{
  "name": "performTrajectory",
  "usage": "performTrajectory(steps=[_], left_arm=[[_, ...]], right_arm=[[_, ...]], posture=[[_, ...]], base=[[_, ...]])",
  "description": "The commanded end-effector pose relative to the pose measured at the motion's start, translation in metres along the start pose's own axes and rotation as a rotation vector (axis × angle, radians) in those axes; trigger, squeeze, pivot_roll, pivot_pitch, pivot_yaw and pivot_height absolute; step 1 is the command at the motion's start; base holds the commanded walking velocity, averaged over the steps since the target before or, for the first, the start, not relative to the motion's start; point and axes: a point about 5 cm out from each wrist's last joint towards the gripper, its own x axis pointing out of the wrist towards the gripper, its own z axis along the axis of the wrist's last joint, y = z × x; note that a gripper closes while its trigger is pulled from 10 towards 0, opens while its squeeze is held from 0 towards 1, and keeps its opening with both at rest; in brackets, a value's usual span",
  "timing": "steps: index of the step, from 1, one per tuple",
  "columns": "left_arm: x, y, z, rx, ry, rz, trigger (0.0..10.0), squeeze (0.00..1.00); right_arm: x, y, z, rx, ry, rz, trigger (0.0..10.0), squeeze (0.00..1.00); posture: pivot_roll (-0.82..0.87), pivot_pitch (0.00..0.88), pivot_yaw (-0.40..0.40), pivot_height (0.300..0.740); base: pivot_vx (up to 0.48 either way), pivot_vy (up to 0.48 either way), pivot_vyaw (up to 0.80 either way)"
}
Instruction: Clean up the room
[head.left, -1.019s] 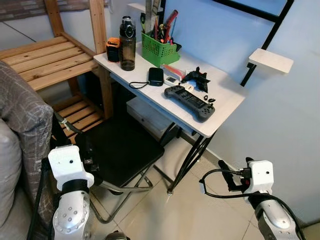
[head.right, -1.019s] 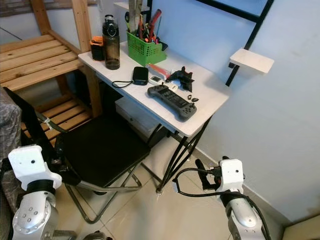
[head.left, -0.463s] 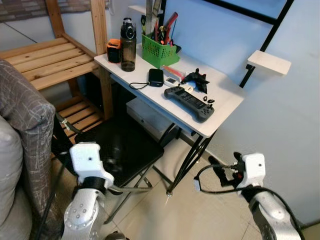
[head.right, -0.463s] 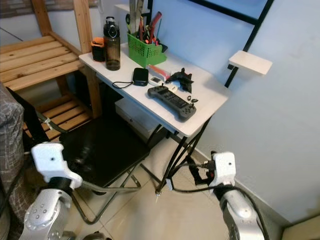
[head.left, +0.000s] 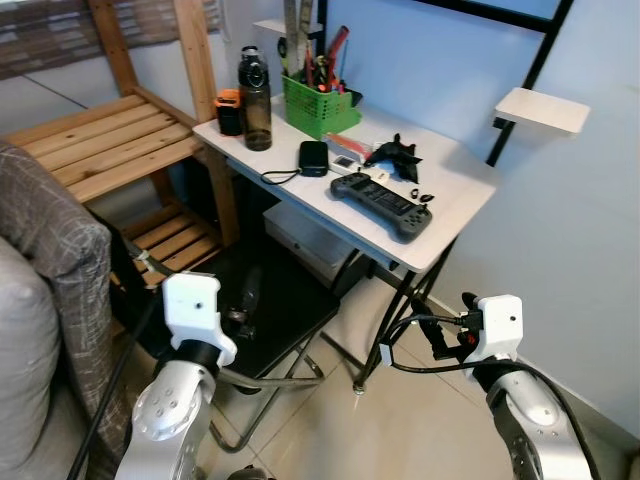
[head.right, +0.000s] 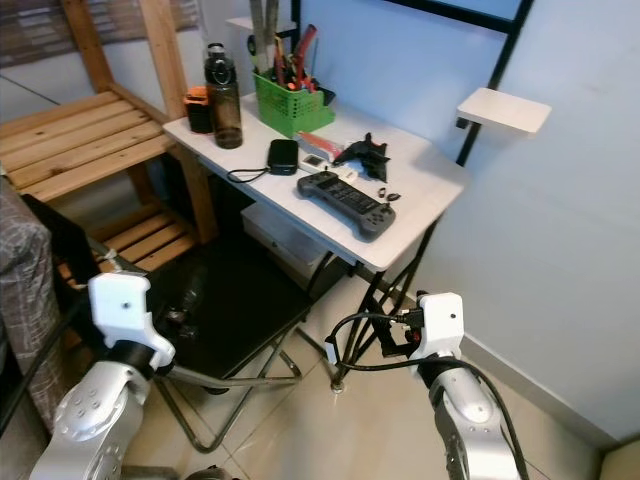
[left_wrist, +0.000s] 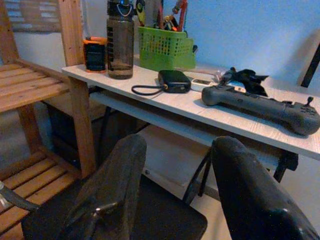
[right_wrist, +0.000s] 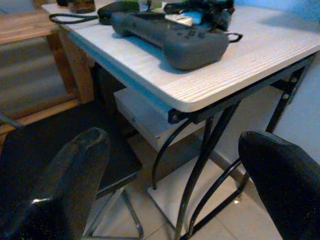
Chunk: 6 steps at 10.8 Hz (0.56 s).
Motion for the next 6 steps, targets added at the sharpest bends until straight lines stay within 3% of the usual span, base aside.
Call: performTrajectory(steps=[1, 4, 5, 6], left_arm=[[0.004, -0.003, -0.002, 0.021, 0.016, -0.033, 10.0, 0.00], [0.018, 0.006, -0.004, 0.059, 0.027, 0.018, 10.0, 0.00], [0.008, 0.025, 0.000, 0.020, 0.030, 0.133, 10.0, 0.00], [-0.009, 0.024, -0.004, 0.020, 0.054, 0.117, 10.0, 0.00]], right_arm=[[0.000, 0.004, 0.002, -0.010, -0.004, 0.005, 10.0, 0.05], [0.010, 0.011, 0.005, 0.002, -0.036, -0.017, 10.0, 0.05], [0.000, 0.007, 0.007, 0.046, -0.054, -0.084, 10.0, 0.05], [-0.018, 0.008, -0.001, 0.040, -0.034, -0.093, 10.0, 0.05]], posture=[[0.09, 0.000, 0.011, 0.740], [0.05, 0.000, 0.057, 0.740], [0.03, 0.000, 0.076, 0.740], [0.03, 0.000, 0.089, 0.740]], base=[[0.000, 0.000, 0.00], [0.000, 0.000, 0.00], [0.000, 0.000, 0.00], [0.000, 0.000, 0.00]])
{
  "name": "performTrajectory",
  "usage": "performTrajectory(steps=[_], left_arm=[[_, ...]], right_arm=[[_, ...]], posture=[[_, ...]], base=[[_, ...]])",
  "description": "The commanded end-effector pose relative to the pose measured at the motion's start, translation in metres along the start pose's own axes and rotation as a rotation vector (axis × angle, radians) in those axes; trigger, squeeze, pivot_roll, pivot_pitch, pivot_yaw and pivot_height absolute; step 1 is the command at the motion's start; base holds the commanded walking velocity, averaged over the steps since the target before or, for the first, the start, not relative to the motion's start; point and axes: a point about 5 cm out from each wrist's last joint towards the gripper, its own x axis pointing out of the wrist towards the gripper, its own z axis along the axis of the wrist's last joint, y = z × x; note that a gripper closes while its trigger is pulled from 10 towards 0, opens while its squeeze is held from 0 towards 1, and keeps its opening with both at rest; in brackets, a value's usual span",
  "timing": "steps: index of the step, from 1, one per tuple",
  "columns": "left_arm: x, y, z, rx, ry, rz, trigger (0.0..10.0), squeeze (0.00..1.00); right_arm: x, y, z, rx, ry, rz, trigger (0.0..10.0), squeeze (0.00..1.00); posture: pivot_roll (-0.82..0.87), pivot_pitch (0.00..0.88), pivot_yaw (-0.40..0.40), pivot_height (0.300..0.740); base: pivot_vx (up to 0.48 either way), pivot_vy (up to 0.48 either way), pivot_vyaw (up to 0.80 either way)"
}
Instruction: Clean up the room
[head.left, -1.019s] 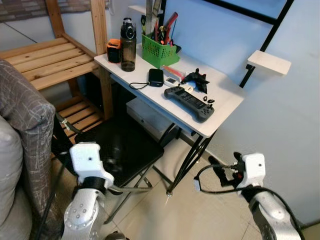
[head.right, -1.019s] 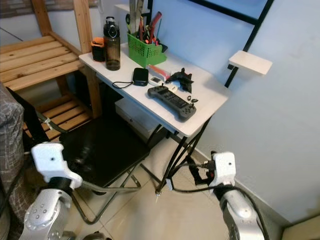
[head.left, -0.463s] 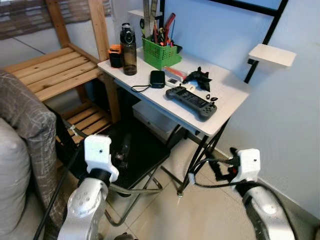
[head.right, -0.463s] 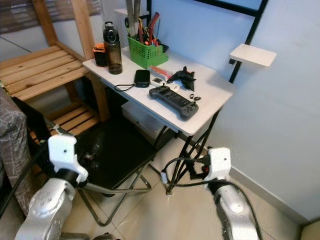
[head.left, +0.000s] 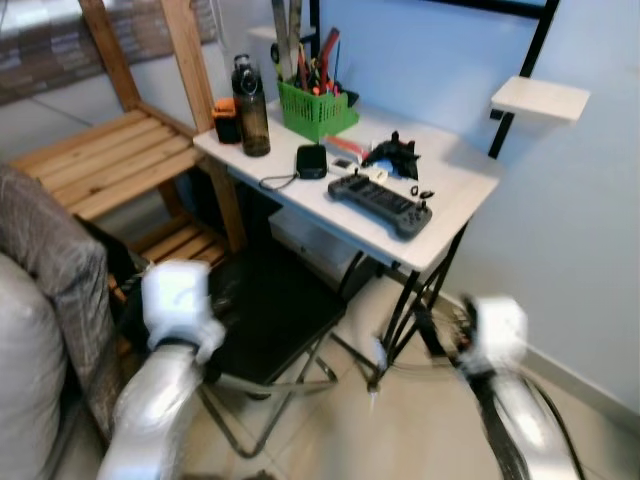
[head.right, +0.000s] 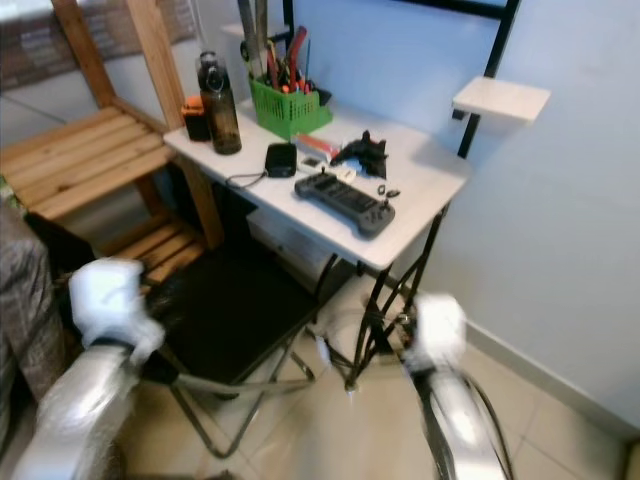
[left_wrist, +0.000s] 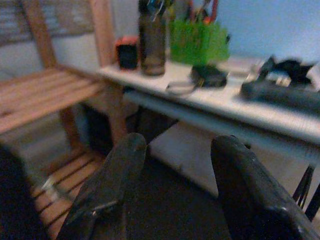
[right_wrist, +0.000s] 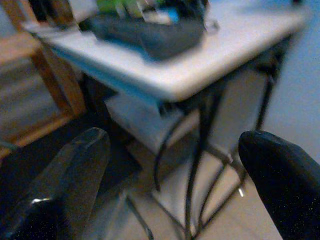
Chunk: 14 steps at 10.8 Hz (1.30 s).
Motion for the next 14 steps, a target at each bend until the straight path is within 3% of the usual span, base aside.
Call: performTrajectory(steps=[1, 3, 4, 7, 9, 12, 14], left_arm=[[0.002, -0.007, 0.006, 0.017, -0.015, -0.060, 10.0, 0.00], [0.008, -0.023, 0.007, 0.077, -0.019, -0.240, 10.0, 0.00], [0.005, -0.026, 0.005, 0.081, -0.018, -0.251, 10.0, 0.00], [0.009, -0.030, 0.009, 0.046, -0.068, -0.177, 10.0, 0.00], [0.000, -0.028, 0.012, 0.051, -0.123, -0.084, 10.0, 0.00], [-0.003, -0.026, 0.013, 0.051, -0.127, -0.068, 10.0, 0.00], [-0.010, -0.019, 0.009, -0.006, -0.102, 0.029, 10.0, 0.00]], right_arm=[[-0.002, 0.003, 0.004, -0.002, -0.018, 0.007, 10.0, 0.05], [-0.007, 0.011, 0.002, -0.017, -0.018, 0.024, 10.0, 0.05], [-0.007, 0.011, 0.003, -0.026, -0.018, 0.026, 10.0, 0.05], [-0.002, 0.006, 0.010, -0.065, -0.019, 0.055, 10.0, 0.05], [0.008, 0.001, 0.022, -0.111, -0.027, 0.112, 10.0, 0.05], [0.016, -0.002, 0.025, -0.113, -0.023, 0.123, 10.0, 0.05], [0.006, -0.003, 0.019, -0.102, -0.002, 0.124, 10.0, 0.05]], posture=[[0.02, 0.000, 0.100, 0.740], [0.01, 0.000, 0.110, 0.740], [0.01, 0.000, 0.107, 0.740], [0.02, 0.000, 0.027, 0.740], [0.06, 0.000, -0.056, 0.740], [0.08, 0.000, -0.069, 0.740], [0.08, 0.000, -0.055, 0.740]], base=[[0.000, 0.000, 0.00], [0.000, 0.000, 0.00], [0.000, 0.000, 0.00], [0.000, 0.000, 0.00], [0.000, 0.000, 0.00], [0.000, 0.000, 0.00], [0.000, 0.000, 0.00]])
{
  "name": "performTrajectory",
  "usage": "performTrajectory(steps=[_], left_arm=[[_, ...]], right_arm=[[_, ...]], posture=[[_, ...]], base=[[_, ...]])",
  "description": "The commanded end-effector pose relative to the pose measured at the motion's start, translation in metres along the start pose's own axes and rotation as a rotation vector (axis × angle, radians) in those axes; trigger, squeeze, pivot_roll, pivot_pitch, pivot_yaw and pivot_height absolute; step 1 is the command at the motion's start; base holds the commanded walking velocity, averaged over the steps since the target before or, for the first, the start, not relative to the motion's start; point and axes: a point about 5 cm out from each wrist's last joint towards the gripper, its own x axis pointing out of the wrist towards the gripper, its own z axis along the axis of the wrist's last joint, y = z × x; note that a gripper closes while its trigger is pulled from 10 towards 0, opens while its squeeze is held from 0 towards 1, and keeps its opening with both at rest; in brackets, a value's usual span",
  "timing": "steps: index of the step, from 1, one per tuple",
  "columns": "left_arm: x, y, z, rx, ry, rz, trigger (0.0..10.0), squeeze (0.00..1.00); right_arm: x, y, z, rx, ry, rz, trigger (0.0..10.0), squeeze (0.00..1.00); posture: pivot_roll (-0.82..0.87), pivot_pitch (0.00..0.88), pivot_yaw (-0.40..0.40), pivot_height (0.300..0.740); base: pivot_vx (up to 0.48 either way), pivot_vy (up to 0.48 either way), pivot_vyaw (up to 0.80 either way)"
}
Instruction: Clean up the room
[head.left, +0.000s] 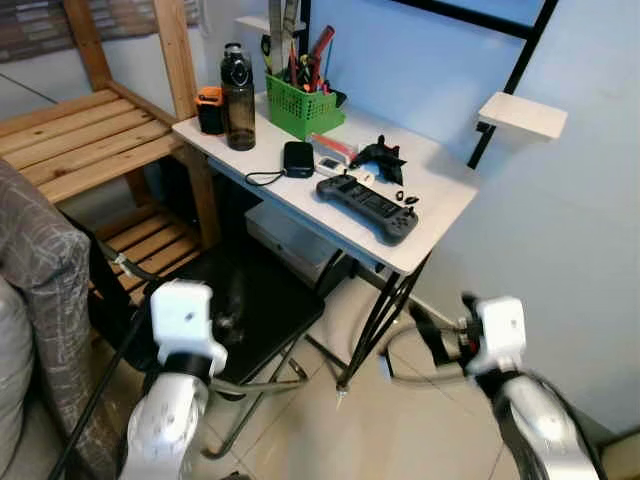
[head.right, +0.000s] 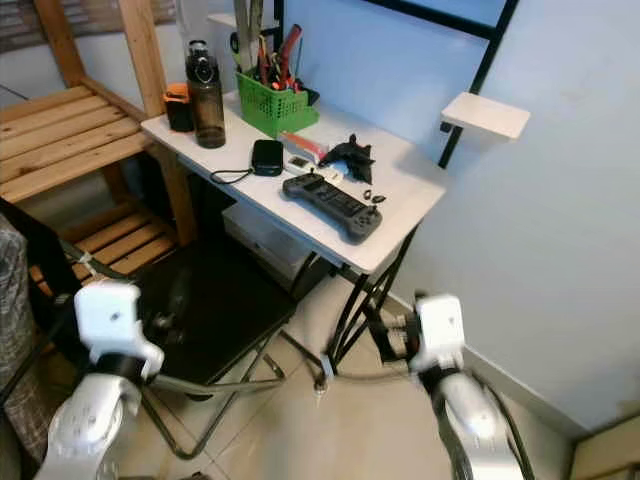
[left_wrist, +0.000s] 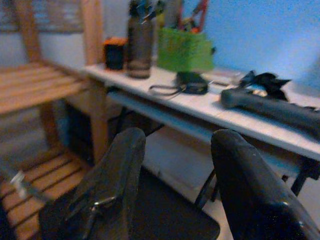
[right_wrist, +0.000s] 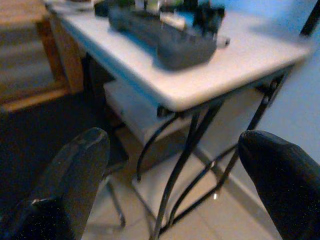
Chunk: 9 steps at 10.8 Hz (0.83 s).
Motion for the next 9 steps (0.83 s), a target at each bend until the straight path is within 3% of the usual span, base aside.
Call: performTrajectory(steps=[1, 3, 9], left_arm=[[0.0002, 0.0010, 0.0012, 0.013, -0.002, -0.004, 10.0, 0.00], [0.0011, -0.0022, 0.0026, 0.052, -0.024, -0.035, 10.0, 0.00], [0.0028, 0.0016, 0.0023, 0.035, -0.028, 0.010, 10.0, 0.00]], right_arm=[[-0.0027, -0.0022, 0.0032, -0.018, -0.004, 0.009, 10.0, 0.05], [-0.0001, 0.0033, 0.0029, -0.063, 0.007, 0.065, 10.0, 0.05], [0.0049, 0.0017, 0.0025, -0.076, 0.008, 0.053, 10.0, 0.05]], posture=[[0.07, 0.000, -0.054, 0.740], [0.07, 0.000, -0.053, 0.740], [0.08, 0.000, -0.057, 0.740]], base=[[0.000, 0.000, 0.00], [0.000, 0.000, 0.00], [0.000, 0.000, 0.00]])
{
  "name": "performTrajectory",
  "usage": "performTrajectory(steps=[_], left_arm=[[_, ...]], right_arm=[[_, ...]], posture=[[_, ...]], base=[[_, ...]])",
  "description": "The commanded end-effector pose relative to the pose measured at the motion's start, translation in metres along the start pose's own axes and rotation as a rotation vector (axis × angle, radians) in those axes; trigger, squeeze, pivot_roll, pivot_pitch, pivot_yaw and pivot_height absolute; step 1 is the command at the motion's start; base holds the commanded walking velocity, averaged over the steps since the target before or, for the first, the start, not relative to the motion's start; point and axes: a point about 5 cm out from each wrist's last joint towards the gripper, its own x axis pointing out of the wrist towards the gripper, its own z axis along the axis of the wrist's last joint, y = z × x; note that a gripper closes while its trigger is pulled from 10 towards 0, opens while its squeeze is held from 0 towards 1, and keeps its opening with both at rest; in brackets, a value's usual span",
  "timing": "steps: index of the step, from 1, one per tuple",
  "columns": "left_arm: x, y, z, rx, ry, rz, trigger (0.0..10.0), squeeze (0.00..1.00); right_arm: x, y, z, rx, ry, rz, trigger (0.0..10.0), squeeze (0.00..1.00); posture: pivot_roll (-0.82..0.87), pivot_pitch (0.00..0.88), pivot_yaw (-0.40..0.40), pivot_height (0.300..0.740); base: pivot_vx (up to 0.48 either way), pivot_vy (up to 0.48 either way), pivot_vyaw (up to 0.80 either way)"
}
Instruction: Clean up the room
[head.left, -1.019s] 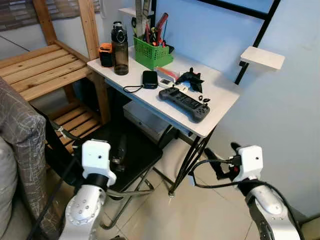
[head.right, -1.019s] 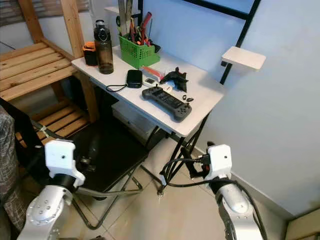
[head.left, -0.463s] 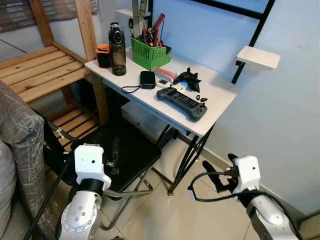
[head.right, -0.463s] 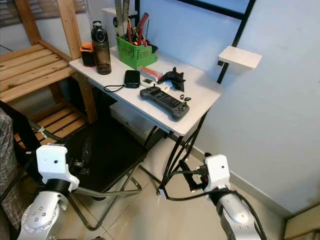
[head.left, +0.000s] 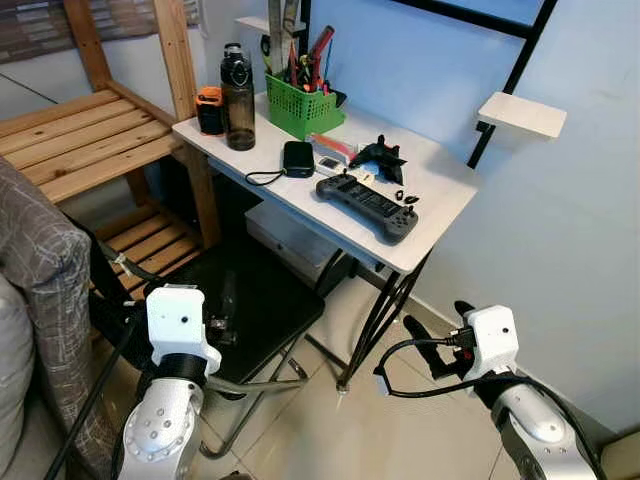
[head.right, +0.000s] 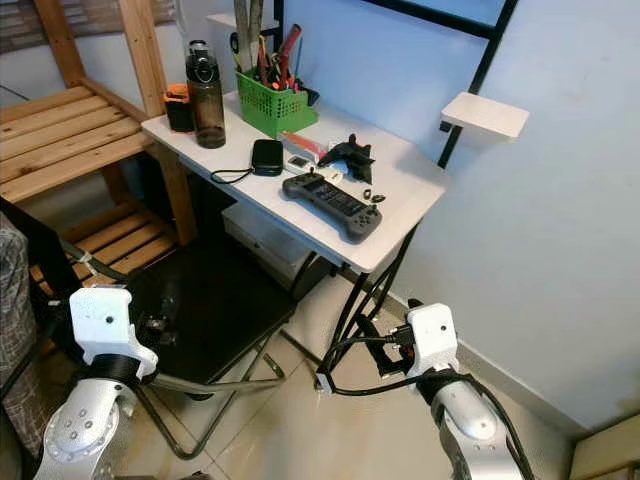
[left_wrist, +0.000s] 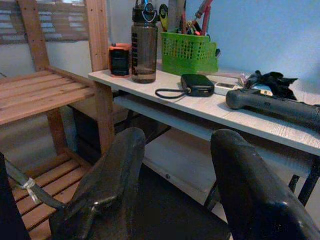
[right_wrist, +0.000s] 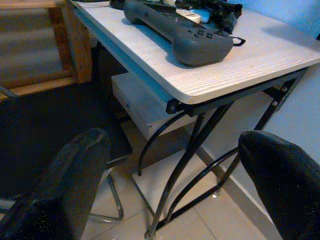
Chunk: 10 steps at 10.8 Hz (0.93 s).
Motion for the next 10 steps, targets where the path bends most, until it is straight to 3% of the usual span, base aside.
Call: performTrajectory(steps=[1, 10], left_arm=[[0.0005, -0.0002, -0.0002, -0.003, -0.003, 0.007, 10.0, 0.00], [0.0008, -0.0004, -0.0003, -0.003, -0.004, 0.009, 10.0, 0.00]], right_arm=[[0.0011, -0.0017, 0.0011, -0.013, -0.002, -0.002, 10.0, 0.05], [0.0018, -0.0018, 0.0004, -0.020, 0.005, -0.002, 10.0, 0.05]], posture=[[0.08, 0.000, -0.057, 0.740], [0.08, 0.000, -0.058, 0.740]], base=[[0.000, 0.000, 0.00], [0.000, 0.000, 0.00]])
